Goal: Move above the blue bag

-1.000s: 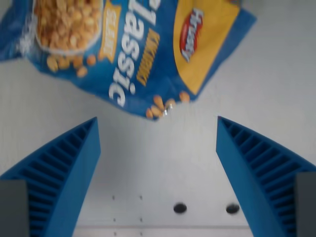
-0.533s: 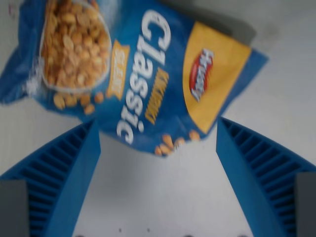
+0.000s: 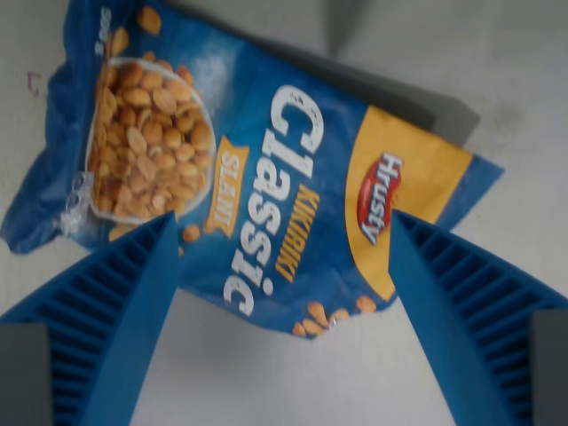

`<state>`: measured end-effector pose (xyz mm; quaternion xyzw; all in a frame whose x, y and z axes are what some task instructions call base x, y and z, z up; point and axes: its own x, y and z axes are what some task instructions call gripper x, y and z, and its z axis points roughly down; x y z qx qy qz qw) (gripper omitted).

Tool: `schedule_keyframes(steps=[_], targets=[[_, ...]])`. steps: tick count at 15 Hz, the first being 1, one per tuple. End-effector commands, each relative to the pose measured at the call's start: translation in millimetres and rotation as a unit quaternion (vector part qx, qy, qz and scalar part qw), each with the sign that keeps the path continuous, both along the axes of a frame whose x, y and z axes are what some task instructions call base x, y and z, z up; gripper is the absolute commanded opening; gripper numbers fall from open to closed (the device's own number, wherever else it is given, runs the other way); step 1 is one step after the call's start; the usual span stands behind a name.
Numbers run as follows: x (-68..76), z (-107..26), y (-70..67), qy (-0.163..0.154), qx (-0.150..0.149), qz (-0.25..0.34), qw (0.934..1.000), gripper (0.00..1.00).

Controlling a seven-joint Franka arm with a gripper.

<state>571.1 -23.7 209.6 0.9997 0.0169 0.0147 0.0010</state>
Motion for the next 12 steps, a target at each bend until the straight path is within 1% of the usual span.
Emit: schedule_keyframes(steps=[1, 6, 12], targets=[[11.7, -3.9, 3.9, 0.001, -0.006, -0.013, 0.9999, 1.00], [18.4, -8.6, 6.2, 0.002, -0.008, -0.013, 0.9999, 1.00], [20.6, -9.6, 6.9, 0.004, -0.008, -0.010, 0.9999, 1.00]])
